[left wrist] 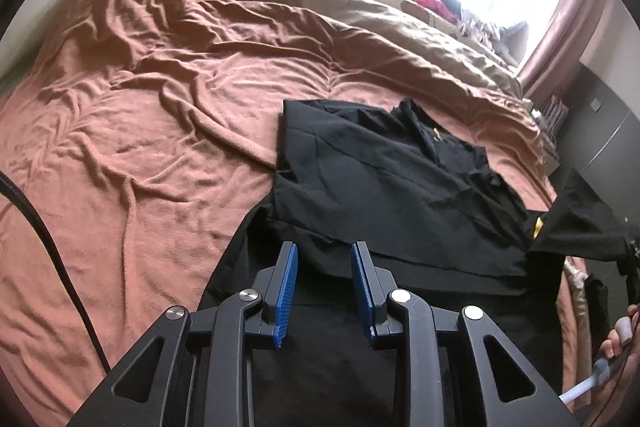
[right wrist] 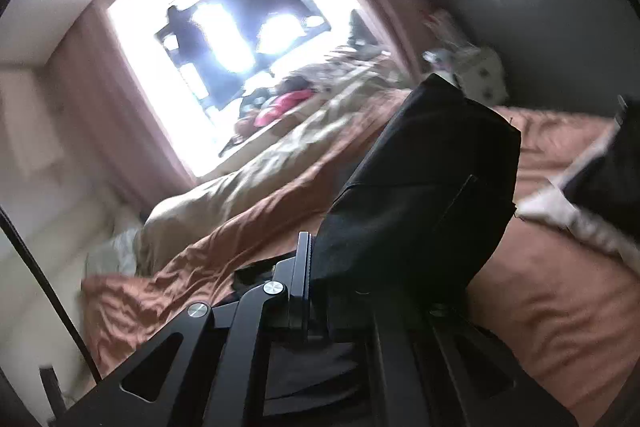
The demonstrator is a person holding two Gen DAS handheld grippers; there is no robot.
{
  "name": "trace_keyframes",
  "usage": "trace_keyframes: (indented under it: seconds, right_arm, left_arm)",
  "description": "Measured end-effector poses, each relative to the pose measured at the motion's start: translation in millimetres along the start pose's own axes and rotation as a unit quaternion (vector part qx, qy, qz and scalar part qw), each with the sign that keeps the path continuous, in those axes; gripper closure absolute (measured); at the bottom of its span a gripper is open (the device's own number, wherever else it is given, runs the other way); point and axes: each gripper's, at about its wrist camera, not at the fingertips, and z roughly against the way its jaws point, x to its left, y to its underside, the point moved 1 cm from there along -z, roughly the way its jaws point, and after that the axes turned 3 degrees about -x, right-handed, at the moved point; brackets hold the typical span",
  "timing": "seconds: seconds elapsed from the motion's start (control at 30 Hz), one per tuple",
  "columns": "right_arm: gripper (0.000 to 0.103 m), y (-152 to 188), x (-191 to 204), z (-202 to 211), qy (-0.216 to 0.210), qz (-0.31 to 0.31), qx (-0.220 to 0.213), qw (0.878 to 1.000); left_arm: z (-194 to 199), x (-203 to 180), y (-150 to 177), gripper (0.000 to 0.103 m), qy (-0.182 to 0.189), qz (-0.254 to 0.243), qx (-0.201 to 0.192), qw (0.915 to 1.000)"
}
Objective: Fold large clothes
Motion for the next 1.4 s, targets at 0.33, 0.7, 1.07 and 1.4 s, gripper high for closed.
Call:
trace_keyframes:
  seconds: [0.33, 0.7, 1.07, 1.4]
  right_arm:
    - [0.101, 29, 78, -49, -0.080, 0.128, 0.069, 0.986]
    - [0.099, 74, 144, -178, -0.072, 0.139, 0.235, 0.959]
    - [0.017, 43, 85, -166, -0.112, 0.027, 0.250, 0.961]
    - [0.017, 8, -19, -167, 0.028, -0.073, 0.240, 0.968]
  left_arm:
    - [12, 28, -7, 0.073, 0.001, 0.039, -0.013, 0.9992]
    - [6, 54, -7, 0.073, -0.016, 0.069, -0.003, 0.9975]
    - [2, 36, -4, 0.073, -0.014, 0.054, 0.000, 0.9985]
    - [-27, -19, 8, 0.039, -0.001, -0.001, 0.031, 0.9995]
